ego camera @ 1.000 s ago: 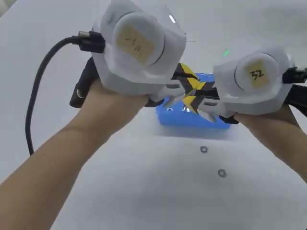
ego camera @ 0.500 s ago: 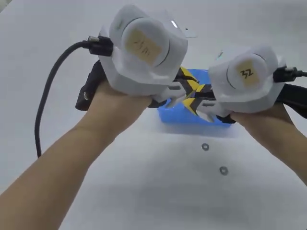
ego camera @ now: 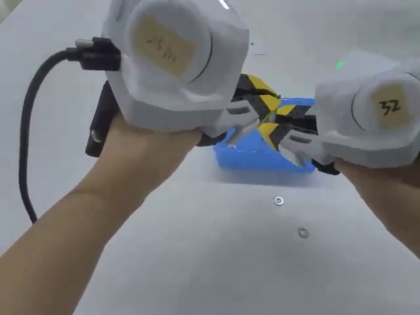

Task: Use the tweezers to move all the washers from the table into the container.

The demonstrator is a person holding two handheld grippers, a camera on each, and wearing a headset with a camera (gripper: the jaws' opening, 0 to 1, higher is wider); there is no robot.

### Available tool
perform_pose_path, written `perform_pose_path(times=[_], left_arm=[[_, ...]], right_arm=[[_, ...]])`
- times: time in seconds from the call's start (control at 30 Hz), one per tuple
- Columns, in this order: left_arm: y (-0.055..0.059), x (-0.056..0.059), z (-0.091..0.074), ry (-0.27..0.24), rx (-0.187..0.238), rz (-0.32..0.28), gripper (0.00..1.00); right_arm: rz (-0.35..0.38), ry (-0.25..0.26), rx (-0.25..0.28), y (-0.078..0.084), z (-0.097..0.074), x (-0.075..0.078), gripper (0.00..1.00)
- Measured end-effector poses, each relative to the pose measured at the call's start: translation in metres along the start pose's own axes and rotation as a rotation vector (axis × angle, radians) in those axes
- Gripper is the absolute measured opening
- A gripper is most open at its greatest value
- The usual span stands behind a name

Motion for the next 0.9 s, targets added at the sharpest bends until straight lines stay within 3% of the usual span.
perform_pose_path(times=[0.27,0.5,0.63,0.9], left_arm=[[-0.007,0.019,-0.003,0.0,0.021,-0.022,0.0],[0.003,0.032,0.001,0.042,0.005,-0.07,0.0],[0.014,0.038,0.008,0.065,-0.036,-0.082,0.0],[0.031,0.04,0.018,0.098,-0.079,-0.101,0.0]], right_arm=[[-0.063,0.064,0.006,0.002,-0.024,-0.009,0.03],[-0.068,0.045,-0.035,0.018,-0.031,-0.016,0.03],[-0.08,0.022,-0.087,0.032,-0.027,-0.024,0.04],[-0.044,-0.009,-0.137,0.048,-0.021,-0.03,0.04]])
Point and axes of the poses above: the centre of the closed fingertips' face, and the gripper's own axes: z roughly forward along the fingers, x roughly to its right, y roughly out of its underside, the point moved 7 cm from there along -z, roughly backward along the fingers, and after that the axes turned 10 degrees about y, right-handed, at the moved point
